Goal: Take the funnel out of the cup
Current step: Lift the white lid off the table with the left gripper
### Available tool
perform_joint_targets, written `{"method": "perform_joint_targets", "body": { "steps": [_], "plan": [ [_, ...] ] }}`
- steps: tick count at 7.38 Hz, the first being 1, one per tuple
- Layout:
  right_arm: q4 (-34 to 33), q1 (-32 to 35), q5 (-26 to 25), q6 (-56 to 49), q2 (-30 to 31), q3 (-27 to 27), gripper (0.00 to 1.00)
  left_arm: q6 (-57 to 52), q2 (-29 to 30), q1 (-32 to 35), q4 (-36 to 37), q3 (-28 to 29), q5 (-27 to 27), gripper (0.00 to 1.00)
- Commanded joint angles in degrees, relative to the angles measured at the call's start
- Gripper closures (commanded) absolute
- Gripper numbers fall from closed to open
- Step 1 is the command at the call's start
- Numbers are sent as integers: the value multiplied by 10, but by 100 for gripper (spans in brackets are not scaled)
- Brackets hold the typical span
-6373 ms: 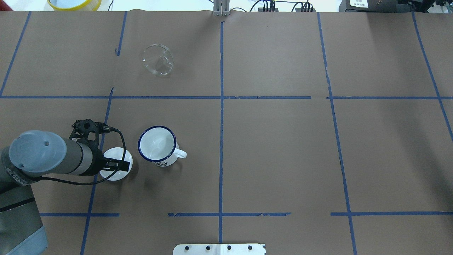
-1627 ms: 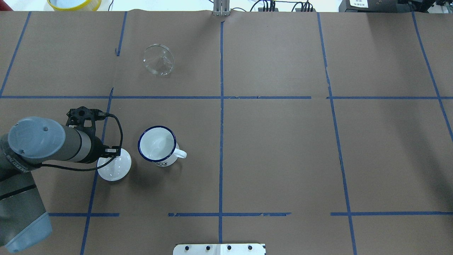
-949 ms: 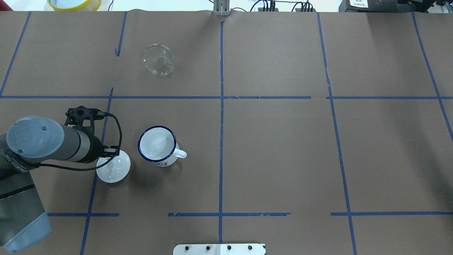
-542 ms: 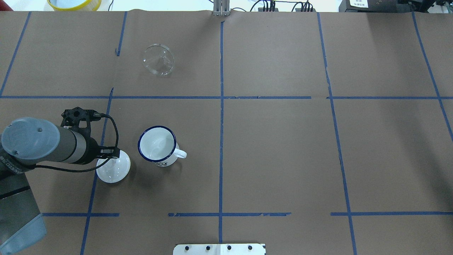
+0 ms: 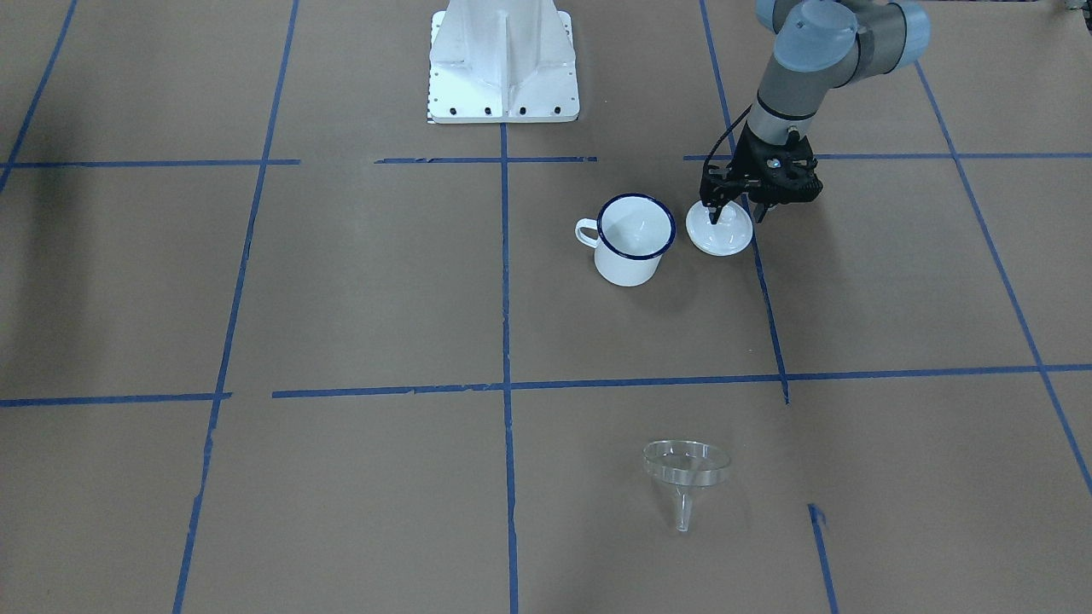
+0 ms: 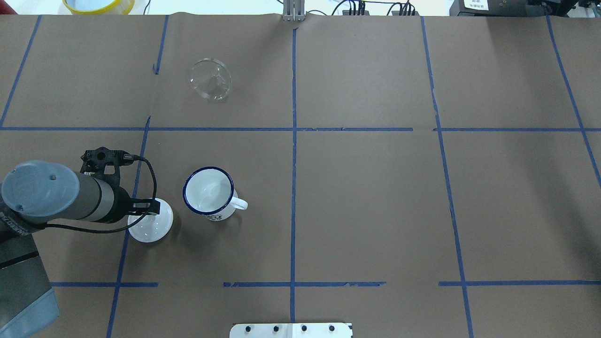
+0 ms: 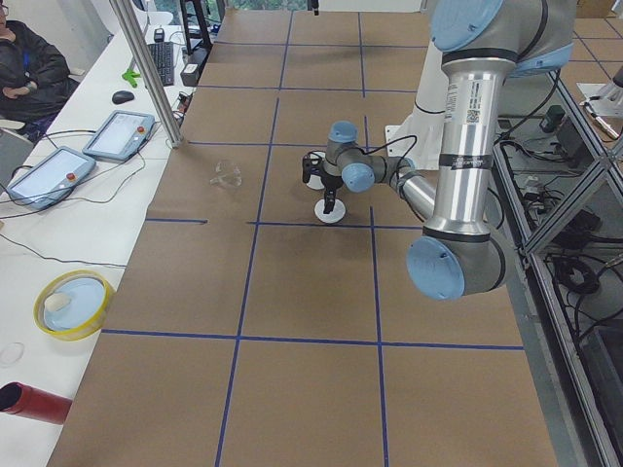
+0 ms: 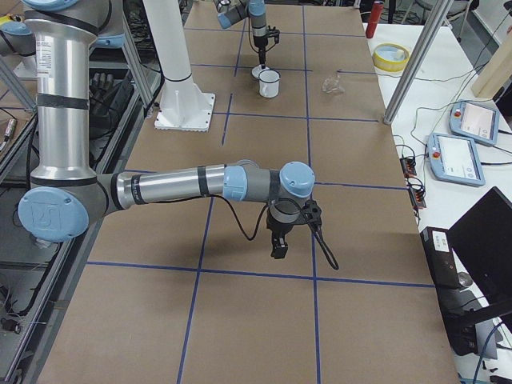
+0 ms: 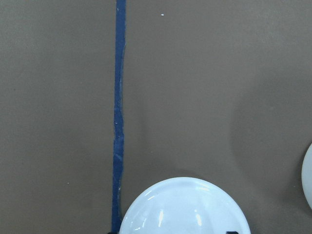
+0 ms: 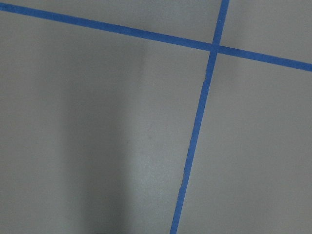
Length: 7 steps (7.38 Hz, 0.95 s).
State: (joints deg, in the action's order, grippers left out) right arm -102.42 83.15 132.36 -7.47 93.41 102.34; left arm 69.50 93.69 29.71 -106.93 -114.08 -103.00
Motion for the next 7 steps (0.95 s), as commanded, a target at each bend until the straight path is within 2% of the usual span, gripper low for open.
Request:
{"method": "perform_joint_targets", "body": {
  "steps": [1, 2, 3, 5, 7],
  "plan": [
    [0, 0, 0, 0, -1, 1, 0, 7, 1, -4, 1, -3, 0, 69],
    [0, 0, 0, 0, 0, 0, 0, 7, 1, -4, 1, -2, 0, 96],
    [0, 0, 0, 0, 0, 1, 0, 7, 1, -4, 1, -5, 0, 100],
    [0, 0, 0, 0, -1, 1, 0, 4, -2, 4, 12, -36, 0, 100],
    [0, 0, 0, 0, 0, 1, 0, -32, 1, 38, 150, -150, -18, 100]
  ]
}}
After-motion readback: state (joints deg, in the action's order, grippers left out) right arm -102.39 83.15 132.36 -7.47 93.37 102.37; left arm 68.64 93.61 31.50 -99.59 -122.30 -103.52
